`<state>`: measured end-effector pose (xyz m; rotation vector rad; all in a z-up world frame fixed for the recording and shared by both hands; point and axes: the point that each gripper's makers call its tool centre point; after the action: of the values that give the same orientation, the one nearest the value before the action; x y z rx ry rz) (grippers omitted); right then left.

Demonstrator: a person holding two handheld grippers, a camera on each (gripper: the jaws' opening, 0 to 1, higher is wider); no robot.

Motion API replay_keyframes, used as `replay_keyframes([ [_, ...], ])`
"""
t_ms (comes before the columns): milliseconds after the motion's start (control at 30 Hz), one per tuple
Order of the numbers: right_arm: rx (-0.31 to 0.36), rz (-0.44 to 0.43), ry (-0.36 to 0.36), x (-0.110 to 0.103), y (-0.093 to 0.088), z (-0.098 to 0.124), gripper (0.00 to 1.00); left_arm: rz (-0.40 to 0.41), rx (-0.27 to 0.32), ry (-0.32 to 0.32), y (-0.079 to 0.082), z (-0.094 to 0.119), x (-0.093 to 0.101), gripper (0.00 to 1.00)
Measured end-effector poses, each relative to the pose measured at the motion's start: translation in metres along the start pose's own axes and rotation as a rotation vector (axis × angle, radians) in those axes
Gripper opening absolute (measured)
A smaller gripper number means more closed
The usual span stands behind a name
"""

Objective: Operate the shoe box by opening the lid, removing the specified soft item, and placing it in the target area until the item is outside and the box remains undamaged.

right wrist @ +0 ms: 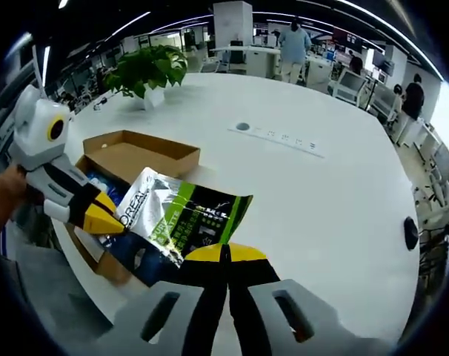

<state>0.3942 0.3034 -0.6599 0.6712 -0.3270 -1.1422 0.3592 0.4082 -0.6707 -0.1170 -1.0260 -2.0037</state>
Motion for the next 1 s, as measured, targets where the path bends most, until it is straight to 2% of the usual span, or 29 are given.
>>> replay_keyframes([
  [200,-0.011,-0.015,-0.012,0.007,-0.005,-0.007,0.0,-0.016,-0.028,0.004,0.0,-0.01,-0.005,0.0],
  [533,-0.058,-0.002,-0.033,0.017,-0.017,-0.032,0.0,-0.065,-0.105,0.023,-0.003,-0.031,-0.015,0.0],
  [767,-0.082,0.005,-0.033,0.024,-0.024,-0.048,0.0,-0.142,-0.173,0.055,-0.007,-0.046,-0.024,0.01],
  [1000,-0.095,0.014,-0.037,0.03,-0.028,-0.063,0.0,-0.182,-0.231,0.07,-0.012,-0.059,-0.029,0.01],
])
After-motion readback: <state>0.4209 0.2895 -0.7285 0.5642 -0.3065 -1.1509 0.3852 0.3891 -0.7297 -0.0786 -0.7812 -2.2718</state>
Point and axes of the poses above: the point that each gripper's makers call its tool centre point, and the gripper's own axes: z roughly backward along the fingers, x roughly to its right, y roughly out of its top, and after that the axes turned 4 degrees about -z, right-handed
